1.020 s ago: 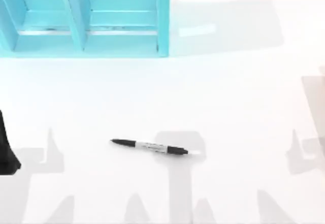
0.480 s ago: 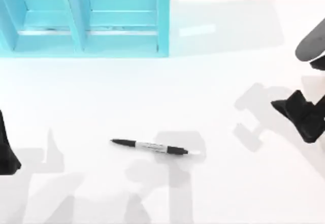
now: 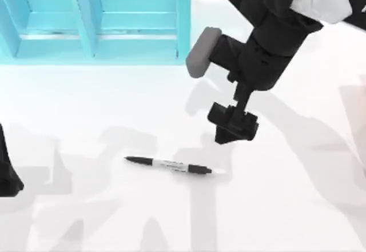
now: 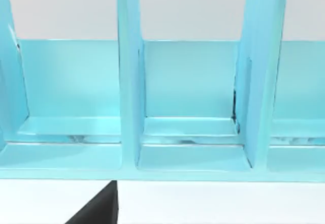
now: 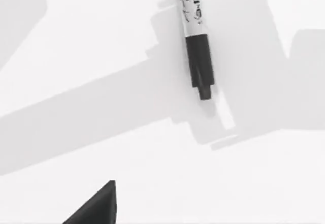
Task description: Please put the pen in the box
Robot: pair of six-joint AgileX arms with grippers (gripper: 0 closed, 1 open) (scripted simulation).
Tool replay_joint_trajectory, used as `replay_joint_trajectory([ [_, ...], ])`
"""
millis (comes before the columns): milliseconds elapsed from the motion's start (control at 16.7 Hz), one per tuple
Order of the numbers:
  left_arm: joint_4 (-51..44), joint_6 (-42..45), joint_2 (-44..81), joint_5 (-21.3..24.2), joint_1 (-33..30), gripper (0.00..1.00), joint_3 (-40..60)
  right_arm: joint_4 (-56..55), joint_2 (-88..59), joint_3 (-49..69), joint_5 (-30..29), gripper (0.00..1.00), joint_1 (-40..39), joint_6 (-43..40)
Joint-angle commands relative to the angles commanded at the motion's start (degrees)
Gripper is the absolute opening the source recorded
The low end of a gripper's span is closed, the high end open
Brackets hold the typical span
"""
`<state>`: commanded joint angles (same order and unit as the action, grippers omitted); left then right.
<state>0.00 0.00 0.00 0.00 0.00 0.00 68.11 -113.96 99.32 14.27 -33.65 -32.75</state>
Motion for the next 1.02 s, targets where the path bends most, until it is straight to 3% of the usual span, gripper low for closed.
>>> replay_joint_trajectory([
  [540, 0.00, 0.00, 0.00, 0.00, 0.00, 1.00, 0.00, 21.78, -31.29, 38.68, 0.41, 1.00, -5.31, -4.58],
  [780, 0.00, 0.00, 0.00, 0.00, 0.00, 1.00, 0.00, 25.53, -36.31, 47.35, -0.04, 1.00, -5.63, -4.85],
  [1020, 0.00, 0.00, 0.00, 0.00, 0.00, 1.00, 0.00, 26.07, -36.97, 48.75, -0.14, 1.00, -5.65, -4.87],
])
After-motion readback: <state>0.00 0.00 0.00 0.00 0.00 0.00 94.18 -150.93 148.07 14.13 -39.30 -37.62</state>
